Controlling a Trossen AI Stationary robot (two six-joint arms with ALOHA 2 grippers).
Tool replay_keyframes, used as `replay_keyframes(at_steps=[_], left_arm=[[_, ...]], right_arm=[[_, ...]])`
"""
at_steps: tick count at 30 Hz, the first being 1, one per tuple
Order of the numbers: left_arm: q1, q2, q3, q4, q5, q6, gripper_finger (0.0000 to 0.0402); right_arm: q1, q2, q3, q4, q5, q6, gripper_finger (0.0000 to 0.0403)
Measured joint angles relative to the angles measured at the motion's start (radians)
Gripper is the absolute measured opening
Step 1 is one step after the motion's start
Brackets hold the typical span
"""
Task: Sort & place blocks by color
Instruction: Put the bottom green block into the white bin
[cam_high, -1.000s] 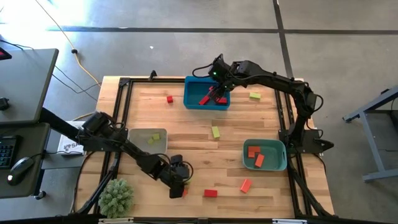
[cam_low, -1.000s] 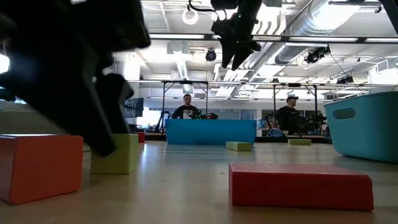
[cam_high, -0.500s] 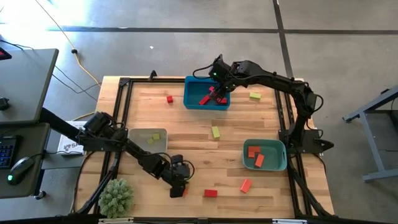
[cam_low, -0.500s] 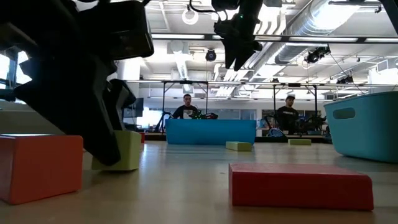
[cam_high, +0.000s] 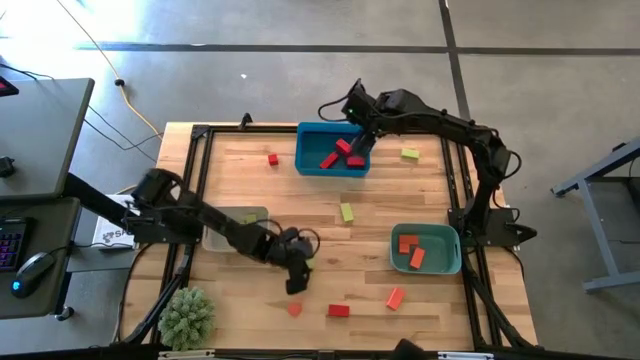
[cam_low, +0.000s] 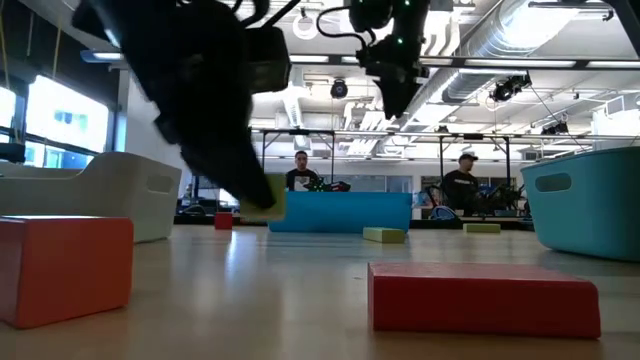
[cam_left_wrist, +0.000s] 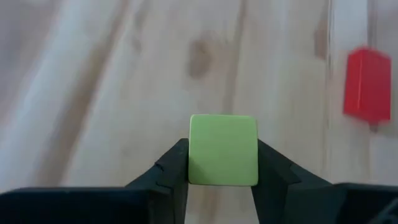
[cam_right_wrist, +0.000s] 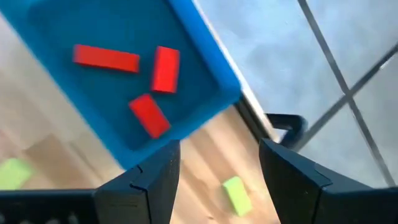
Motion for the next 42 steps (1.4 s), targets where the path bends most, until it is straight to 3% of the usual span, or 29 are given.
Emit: replay_keyframes(at_steps=[15, 25, 35, 42], left_arm=[[0.257, -0.182, 0.0, -0.156, -0.111, 0.058, 0.0104], [0.391, -0.299, 0.0, -0.192, -0.181, 0.056, 0.0104], [0.438, -0.447, 0.001, -0.489, -0.235, -0.048, 0.0104], [0.397, -0.543, 0.001, -0.766, -0.15, -0.129, 0.0104]], right_arm=[[-0.251, 0.0, 0.0, 0.002, -0.019, -0.192, 0.0206], [-0.467, 0.0, 0.0, 0.021, -0.338, -0.283, 0.0206], [-0.595, 0.0, 0.0, 0.022, -0.397, -0.31, 0.0206], [-0.626, 0.0, 0.0, 0.022, -0.408, -0.311, 0.0206]])
